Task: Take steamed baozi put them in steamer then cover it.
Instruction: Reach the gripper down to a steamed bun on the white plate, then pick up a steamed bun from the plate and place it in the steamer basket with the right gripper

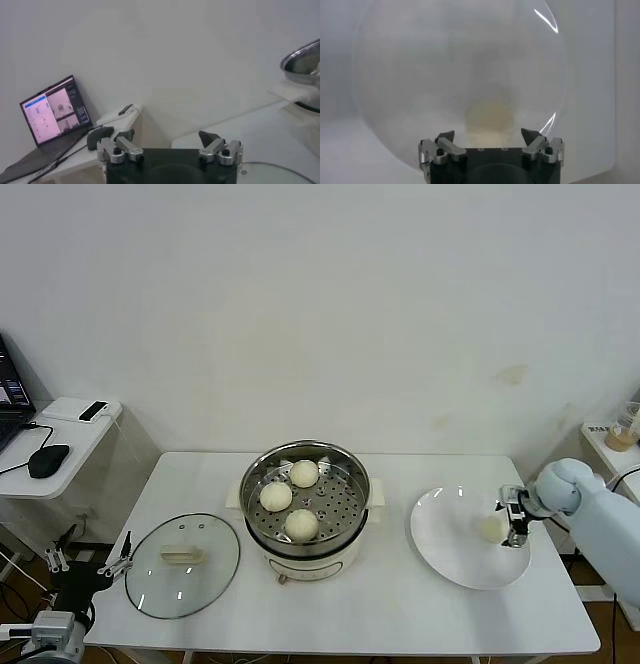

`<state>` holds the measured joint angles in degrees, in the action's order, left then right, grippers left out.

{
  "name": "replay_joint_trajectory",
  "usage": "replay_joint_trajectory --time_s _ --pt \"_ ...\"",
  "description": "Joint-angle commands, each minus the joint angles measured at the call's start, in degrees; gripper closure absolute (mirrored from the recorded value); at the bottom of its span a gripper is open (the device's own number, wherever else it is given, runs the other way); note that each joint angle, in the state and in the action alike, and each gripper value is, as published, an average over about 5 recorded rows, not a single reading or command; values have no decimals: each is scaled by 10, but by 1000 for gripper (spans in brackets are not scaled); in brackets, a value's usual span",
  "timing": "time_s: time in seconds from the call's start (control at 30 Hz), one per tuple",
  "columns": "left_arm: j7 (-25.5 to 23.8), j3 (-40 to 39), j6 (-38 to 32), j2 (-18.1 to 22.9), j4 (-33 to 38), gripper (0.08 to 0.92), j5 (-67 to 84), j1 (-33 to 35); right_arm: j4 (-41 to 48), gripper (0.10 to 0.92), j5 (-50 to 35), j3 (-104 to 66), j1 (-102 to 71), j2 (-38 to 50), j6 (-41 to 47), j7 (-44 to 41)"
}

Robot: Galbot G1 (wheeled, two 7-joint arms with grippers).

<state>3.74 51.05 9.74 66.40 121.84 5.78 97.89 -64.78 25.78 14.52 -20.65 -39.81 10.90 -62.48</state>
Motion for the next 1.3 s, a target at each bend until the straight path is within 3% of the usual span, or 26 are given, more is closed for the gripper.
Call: replay_joint_trajectory --time_s 0.03,0.53,0.97,1.3 --pt "0 0 0 0 -2 177 0 0 36 233 19 -1 3 -25 1 5" --pt "-1 7 0 0 3 177 2 5 -5 431 -20 26 24 -1 26 -13" --pt "-1 10 0 -3 12 177 7 5 -153 440 -208 234 272 98 92 -32" --pt "0 7 1 -2 17 177 5 1 -244 430 -363 379 482 19 182 5"
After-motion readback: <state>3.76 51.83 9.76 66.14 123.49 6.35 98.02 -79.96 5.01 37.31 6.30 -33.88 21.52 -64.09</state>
